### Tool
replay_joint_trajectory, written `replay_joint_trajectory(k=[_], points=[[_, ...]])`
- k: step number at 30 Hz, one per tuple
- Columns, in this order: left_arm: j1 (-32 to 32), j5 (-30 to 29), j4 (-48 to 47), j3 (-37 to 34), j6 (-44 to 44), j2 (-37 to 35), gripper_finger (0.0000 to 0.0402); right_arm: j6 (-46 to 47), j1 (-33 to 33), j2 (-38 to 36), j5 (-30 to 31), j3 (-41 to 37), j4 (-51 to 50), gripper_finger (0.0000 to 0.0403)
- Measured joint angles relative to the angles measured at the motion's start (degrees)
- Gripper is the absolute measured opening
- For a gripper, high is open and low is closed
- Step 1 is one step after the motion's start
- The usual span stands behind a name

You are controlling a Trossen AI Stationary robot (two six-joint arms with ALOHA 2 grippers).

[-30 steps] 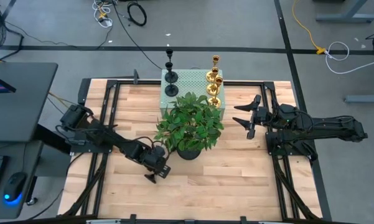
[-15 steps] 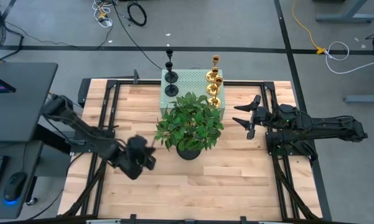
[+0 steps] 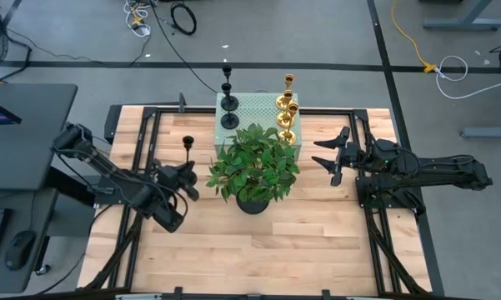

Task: Pick & Place candle stick holders
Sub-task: Put the black candle holder on the shelf aligned with the other black candle holders

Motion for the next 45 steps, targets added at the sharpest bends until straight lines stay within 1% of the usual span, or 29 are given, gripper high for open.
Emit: replay_joint_trajectory(k=[3,8,12,16,20,23,28,31,35,41,43,45], points=[[-0.03,-1.43,-4.25,0.00,-2.80,0.01,0.0005,0.00,0.01,0.01,-0.01,0.00,0.08,0.0223],[-0.03,-3.30,-8.01,0.00,-4.33,0.01,0.0005,-0.20,0.01,0.02,-0.02,0.00,0.57,0.0223],[0.03,-5.66,-12.20,-0.31,-7.33,-0.01,0.0005,-0.42,0.01,0.02,-0.09,0.00,0.93,0.0223],[-0.08,-7.11,-11.84,-5.12,-12.45,-1.62,0.0005,-0.42,0.00,0.02,-0.12,0.00,1.03,0.0223],[-0.77,-7.11,-7.68,-10.97,-16.11,-3.23,0.0005,-0.42,-0.01,0.02,-0.13,0.00,1.17,0.0223],[-2.04,-7.16,-6.76,-12.62,-16.23,-4.11,0.0005,-0.42,-0.01,0.04,-0.13,0.00,1.38,0.0223],[-2.63,-7.11,-6.45,-12.79,-15.30,-4.01,0.0005,-0.41,-0.01,0.04,-0.15,0.00,1.70,0.0223],[-4.27,-7.09,-2.82,-12.79,-14.82,-4.01,0.0005,0.17,-0.01,0.04,-0.22,0.00,1.87,0.0223],[-7.39,-7.20,4.88,-12.79,-9.67,-3.18,0.0005,0.34,-0.01,0.04,-1.16,0.00,1.94,0.0223],[-7.96,-6.72,20.07,-12.60,1.27,0.23,0.0005,0.44,0.01,0.04,-1.68,0.00,2.31,0.0223],[-7.71,-5.20,23.02,-12.20,5.00,1.54,0.0005,0.44,-0.01,0.04,-1.68,0.00,2.37,0.0223],[-7.39,-4.49,25.62,-11.96,6.07,2.37,0.0005,0.44,-0.01,0.11,-1.68,0.00,2.65,0.0223]])
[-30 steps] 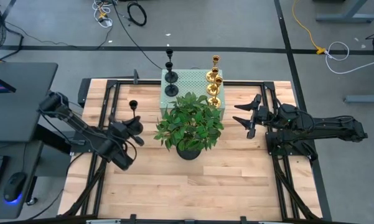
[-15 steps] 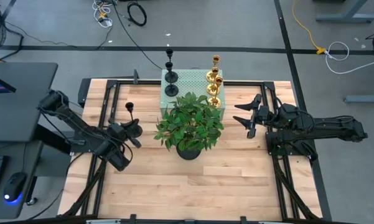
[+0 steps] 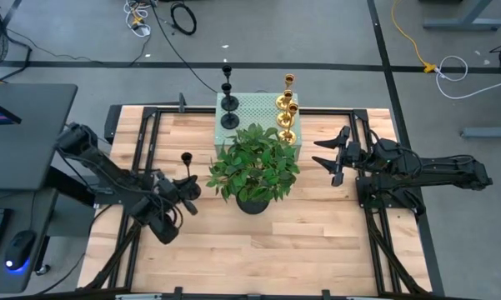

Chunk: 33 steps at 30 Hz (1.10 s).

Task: Pick & Place candle stick holders
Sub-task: Put the black candle holder on the shelf aligned with the other black candle holders

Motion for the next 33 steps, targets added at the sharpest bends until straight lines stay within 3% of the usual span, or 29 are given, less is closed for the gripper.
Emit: replay_joint_trajectory(k=[4,8,10,12,17,22,26,29,33], points=[[0.66,5.03,14.40,0.78,11.04,2.78,0.0005,0.00,0.00,0.19,0.00,0.00,0.08,0.0223],[4.89,15.79,41.30,0.86,42.38,6.31,0.0005,0.00,0.00,0.23,0.00,0.00,0.18,0.0223],[8.31,18.25,45.19,0.84,51.63,6.35,0.0005,0.00,0.00,0.26,-0.02,0.00,0.21,0.0223],[11.72,20.16,43.91,0.81,54.61,4.67,0.0005,0.31,0.00,0.26,-1.20,0.00,0.03,0.0223],[21.18,34.19,43.29,0.75,61.80,1.33,0.0005,0.18,0.02,0.26,-5.00,0.00,-0.09,0.0223],[28.43,36.65,41.68,0.73,65.03,-3.73,0.0006,-0.10,0.00,0.26,-4.90,0.00,-0.18,0.0223],[29.26,37.01,35.94,0.67,62.87,-7.10,0.0006,-0.74,0.01,0.26,-4.86,0.00,-0.21,0.0223],[30.93,36.50,39.94,-0.56,66.21,-8.91,0.0007,-1.48,0.00,0.26,-4.61,0.00,-0.22,0.0223],[36.60,42.79,50.38,-5.70,68.90,-10.23,0.0005,-1.51,0.00,0.26,-4.31,0.00,-0.23,0.0223]])
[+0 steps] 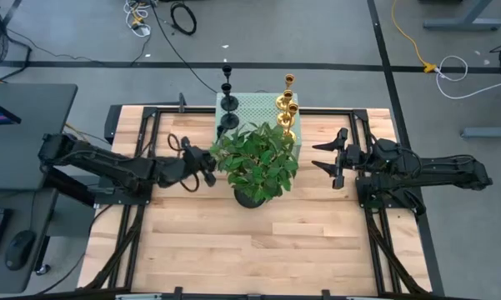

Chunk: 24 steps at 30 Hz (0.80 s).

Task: Pick & Place candle stick holders
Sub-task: Put the black candle holder on the shelf aligned with the other black candle holders

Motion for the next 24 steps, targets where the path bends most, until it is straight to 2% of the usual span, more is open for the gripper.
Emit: replay_joint_trajectory(k=[2,6,10,14,24], points=[[4.13,4.38,7.07,-3.95,0.18,0.02,0.0005,0.00,0.02,0.00,0.00,0.00,0.01,0.0223],[11.57,18.26,24.11,-10.01,1.99,0.56,0.0005,0.00,0.00,0.00,0.00,0.00,0.04,0.0223],[14.54,27.86,32.17,-11.01,4.24,0.37,0.0005,0.26,0.00,0.00,0.00,0.00,0.19,0.0223],[16.35,28.69,32.20,-8.89,6.40,2.07,0.0005,0.28,0.01,0.00,0.00,0.00,0.30,0.0223],[22.87,35.03,31.82,-1.34,9.43,10.94,0.0005,0.42,0.00,0.00,-0.02,0.00,0.98,0.0223]])
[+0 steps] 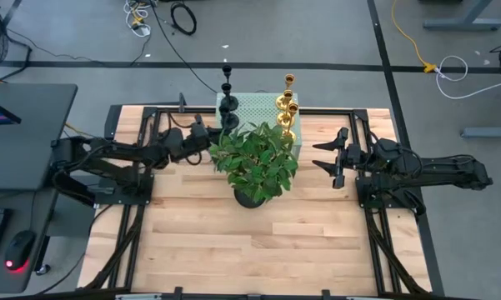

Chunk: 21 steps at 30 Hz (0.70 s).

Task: Pick & Place candle stick holders
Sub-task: Put the black candle holder on the shelf aligned with the other black candle holders

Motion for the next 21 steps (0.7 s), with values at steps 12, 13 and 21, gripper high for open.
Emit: replay_joint_trajectory(k=[12,13,21], points=[[4.84,7.23,11.56,0.33,-1.43,7.33,0.0005,-0.41,0.00,0.00,0.00,0.00,-0.02,0.0223],[5.12,7.97,12.37,0.33,-1.66,8.05,0.0005,-0.41,0.00,0.00,0.00,0.00,-0.02,0.0223],[6.15,8.41,17.09,0.33,-3.04,12.59,0.0009,-0.42,0.00,0.00,0.00,0.00,0.13,0.0223]])
